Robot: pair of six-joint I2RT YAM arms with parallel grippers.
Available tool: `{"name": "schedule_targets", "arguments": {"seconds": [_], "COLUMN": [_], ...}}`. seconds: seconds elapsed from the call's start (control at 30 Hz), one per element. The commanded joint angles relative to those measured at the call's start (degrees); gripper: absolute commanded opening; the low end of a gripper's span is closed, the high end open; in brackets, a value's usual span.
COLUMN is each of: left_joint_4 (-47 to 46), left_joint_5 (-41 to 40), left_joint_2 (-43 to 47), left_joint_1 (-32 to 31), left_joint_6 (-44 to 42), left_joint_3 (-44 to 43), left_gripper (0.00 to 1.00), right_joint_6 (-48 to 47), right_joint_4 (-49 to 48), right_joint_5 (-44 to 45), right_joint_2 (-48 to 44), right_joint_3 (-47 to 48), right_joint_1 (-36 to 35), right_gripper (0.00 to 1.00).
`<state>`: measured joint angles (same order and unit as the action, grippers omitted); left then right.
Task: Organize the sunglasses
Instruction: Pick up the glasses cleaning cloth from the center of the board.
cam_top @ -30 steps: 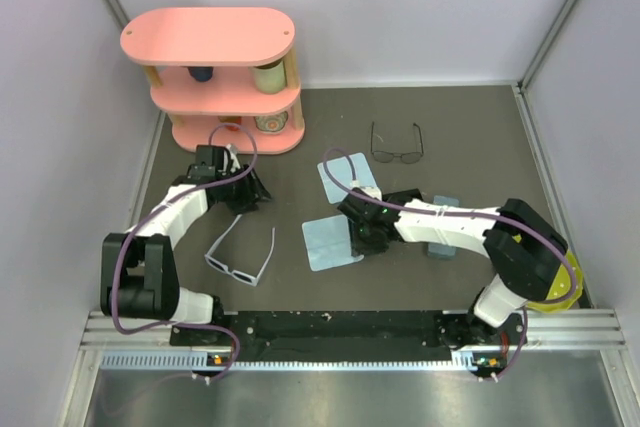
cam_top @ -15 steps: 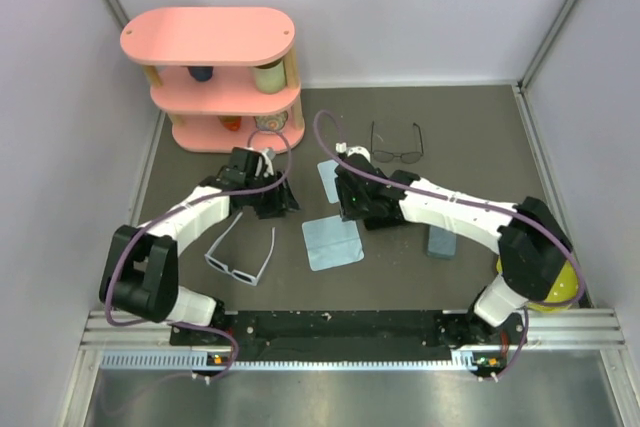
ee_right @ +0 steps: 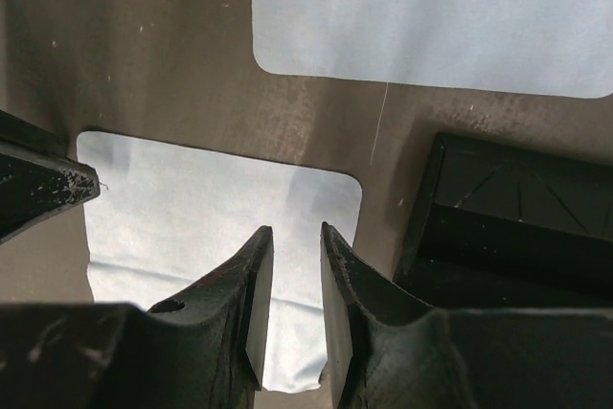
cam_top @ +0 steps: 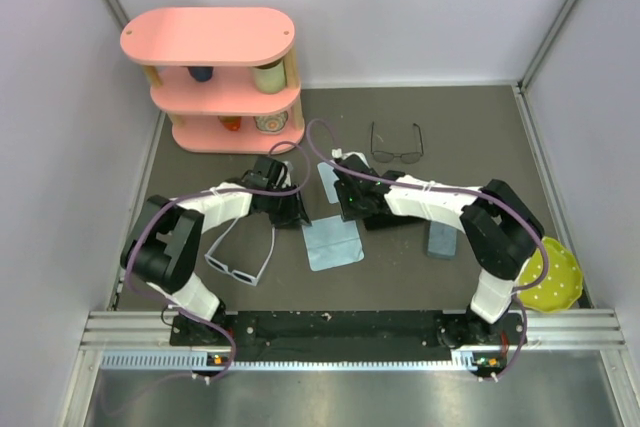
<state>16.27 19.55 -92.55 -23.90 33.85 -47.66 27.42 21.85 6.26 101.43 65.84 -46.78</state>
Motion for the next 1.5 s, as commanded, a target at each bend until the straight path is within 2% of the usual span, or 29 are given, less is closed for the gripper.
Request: {"name": "schedule_targets", "arguments": {"seconds": [0.0, 0.3, 0.43, 1.0, 1.47], "left_joint_4": [-2.47, -2.3, -1.69, 3.06, 4.56], "left_joint_5": [-1.8, -2.23, -4.34, -11.99, -12.17], "left_joint_2": [-1.57, -3.16, -3.16, -4.48, -5.71], "left_joint_1": [-0.53, -1.67, -2.38, -3.7, -3.7], "left_joint_6": [1.84, 1.05, 0.52, -2.2, -4.23], "left_joint_3": [-1.12, -1.74, -1.91, -6.04, -8.42], "left_gripper": [0.43, 0.4, 0.36, 0.0, 0.01], "right_joint_6": [-0.96, -1.14, -0.96, -3.07, -5.97], "right_joint_4": [-4.18, -4.53, -4.53, -4.62, -10.15], "right_joint_5": [-0.73, 0.77, 0.77, 4.9, 4.64], "right_joint_2": [0.61, -0.97, -1.32, -0.53, 3.78], "right_joint_3": [-1.94, -2.83, -3.0, -1.86, -1.16], "right_joint_1": [0.47, 0.64, 0.64, 1.0, 1.17], "right_gripper": [0.26, 0.27, 0.27, 0.27, 0.26]}}
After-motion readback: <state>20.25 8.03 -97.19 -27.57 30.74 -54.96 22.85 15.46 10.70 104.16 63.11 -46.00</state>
